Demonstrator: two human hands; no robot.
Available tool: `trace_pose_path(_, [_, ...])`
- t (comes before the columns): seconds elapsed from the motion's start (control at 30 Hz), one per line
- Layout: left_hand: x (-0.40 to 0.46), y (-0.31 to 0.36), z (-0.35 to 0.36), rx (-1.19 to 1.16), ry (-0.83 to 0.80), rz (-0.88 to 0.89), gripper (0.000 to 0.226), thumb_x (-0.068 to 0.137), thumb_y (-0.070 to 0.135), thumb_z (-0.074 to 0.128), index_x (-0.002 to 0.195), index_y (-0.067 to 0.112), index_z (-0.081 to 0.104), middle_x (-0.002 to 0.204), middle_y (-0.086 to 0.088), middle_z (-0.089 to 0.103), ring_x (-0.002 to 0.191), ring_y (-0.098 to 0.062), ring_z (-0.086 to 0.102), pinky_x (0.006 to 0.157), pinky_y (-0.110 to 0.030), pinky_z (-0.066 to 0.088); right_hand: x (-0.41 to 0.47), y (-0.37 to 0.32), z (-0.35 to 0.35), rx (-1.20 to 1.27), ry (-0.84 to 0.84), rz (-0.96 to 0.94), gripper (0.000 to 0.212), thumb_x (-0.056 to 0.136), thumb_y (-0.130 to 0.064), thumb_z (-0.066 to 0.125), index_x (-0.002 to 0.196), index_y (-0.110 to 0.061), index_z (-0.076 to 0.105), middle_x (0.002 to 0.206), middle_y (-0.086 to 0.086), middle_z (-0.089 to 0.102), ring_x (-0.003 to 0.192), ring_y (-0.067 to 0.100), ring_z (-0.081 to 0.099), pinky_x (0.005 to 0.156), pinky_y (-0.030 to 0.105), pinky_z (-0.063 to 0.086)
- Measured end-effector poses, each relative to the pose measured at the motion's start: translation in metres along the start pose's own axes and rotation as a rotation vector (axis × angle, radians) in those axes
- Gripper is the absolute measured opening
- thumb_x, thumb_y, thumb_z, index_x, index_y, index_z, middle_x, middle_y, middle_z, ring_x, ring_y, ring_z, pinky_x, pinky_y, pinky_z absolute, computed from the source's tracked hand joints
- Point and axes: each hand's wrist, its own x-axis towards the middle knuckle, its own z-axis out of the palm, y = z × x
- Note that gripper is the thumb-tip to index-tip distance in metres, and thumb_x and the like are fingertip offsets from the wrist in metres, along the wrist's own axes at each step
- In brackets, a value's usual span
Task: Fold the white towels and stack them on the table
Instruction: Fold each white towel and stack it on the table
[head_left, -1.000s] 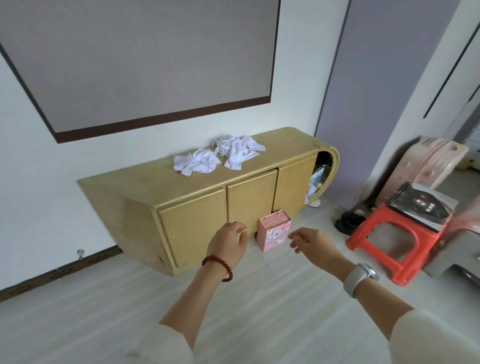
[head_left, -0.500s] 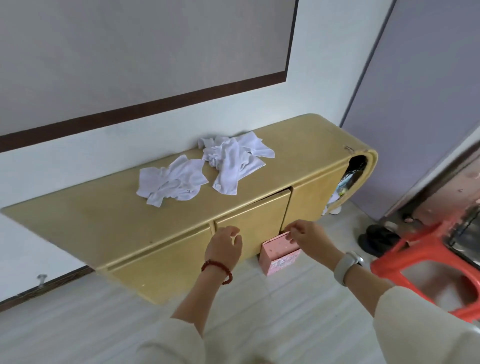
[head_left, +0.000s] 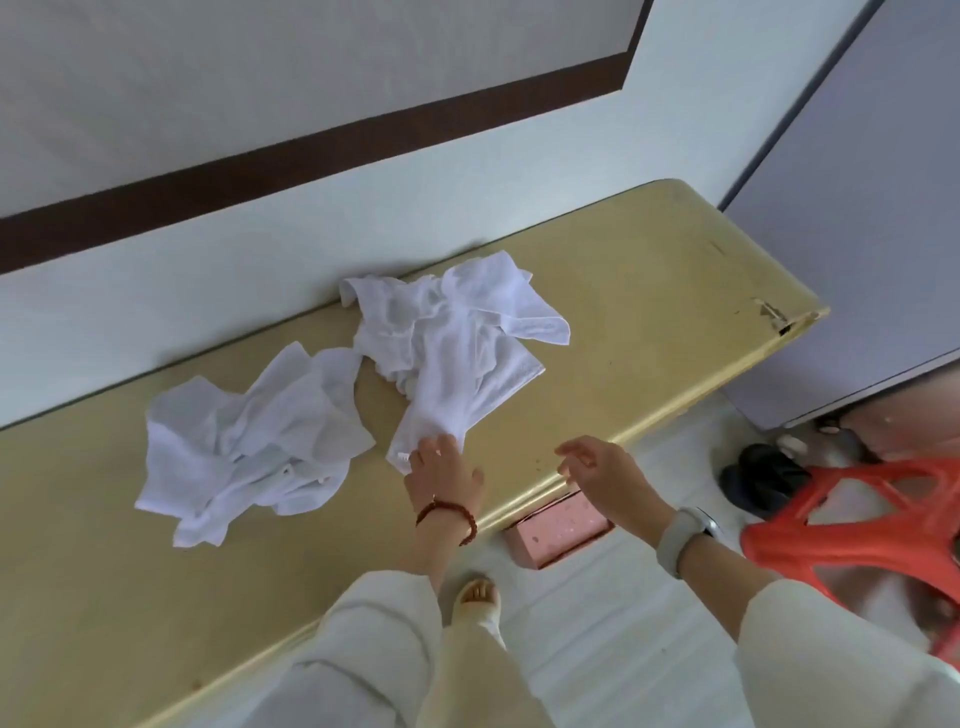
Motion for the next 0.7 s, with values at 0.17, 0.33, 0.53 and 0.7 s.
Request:
trace_pose_path(0.17, [0.032, -0.013, 0.008, 0.062, 0.018, 0.022, 0.029, 0.092, 0.024, 0.045, 0.116, 0.009, 0.049, 0.120, -0.009, 0.049, 0.110, -0.025, 0.045, 0.092, -0.033, 0.041, 0.048, -0.008, -0.008, -0.055, -0.028, -0.013, 0.023, 0.089, -0.003, 0.045, 0.102, -0.009, 0.063, 0.083, 0.001, 0.066, 0.080, 0.019, 0.062, 0.077, 0.030, 0.049])
trace_pose_path(0.33, [0.038, -0.023, -0.015, -0.325, 0.082, 0.112, 0.009, 0.088, 0.007, 0.053, 0.093, 0.001, 0.059, 0.089, -0.010, 0.063, 0.085, -0.024, 0.059, 0.073, -0.030, 0.045, 0.085, -0.029, -0.003, -0.357, -0.074, -0.317, 0.040, 0.086, -0.004, 0.049, 0.124, -0.014, 0.053, 0.120, 0.006, 0.057, 0.109, 0.024, 0.053, 0.089, 0.035, 0.046])
trace_pose_path(0.53, [0.026, 0.006, -0.074, -0.637, 0.360, 0.226, 0.016, 0.088, 0.009, 0.042, 0.088, 0.004, 0.057, 0.082, 0.015, 0.052, 0.081, 0.009, 0.049, 0.075, -0.001, 0.036, 0.122, -0.066, 0.014, -0.600, -0.320, -0.760, 0.035, 0.088, -0.022, 0.054, 0.122, -0.019, 0.054, 0.150, 0.003, 0.027, 0.142, 0.020, 0.012, 0.114, 0.044, 0.013])
trace_pose_path(0.7, [0.021, 0.046, -0.109, -0.700, 0.664, 0.105, 0.015, 0.088, 0.010, 0.039, 0.087, 0.008, 0.054, 0.082, 0.011, 0.053, 0.081, 0.011, 0.048, 0.077, -0.005, 0.037, 0.134, -0.085, -0.026, -0.456, -0.268, -0.828, 0.017, 0.092, -0.028, 0.048, 0.092, -0.013, 0.057, 0.083, -0.009, 0.056, 0.097, 0.014, 0.054, 0.111, 0.035, 0.019])
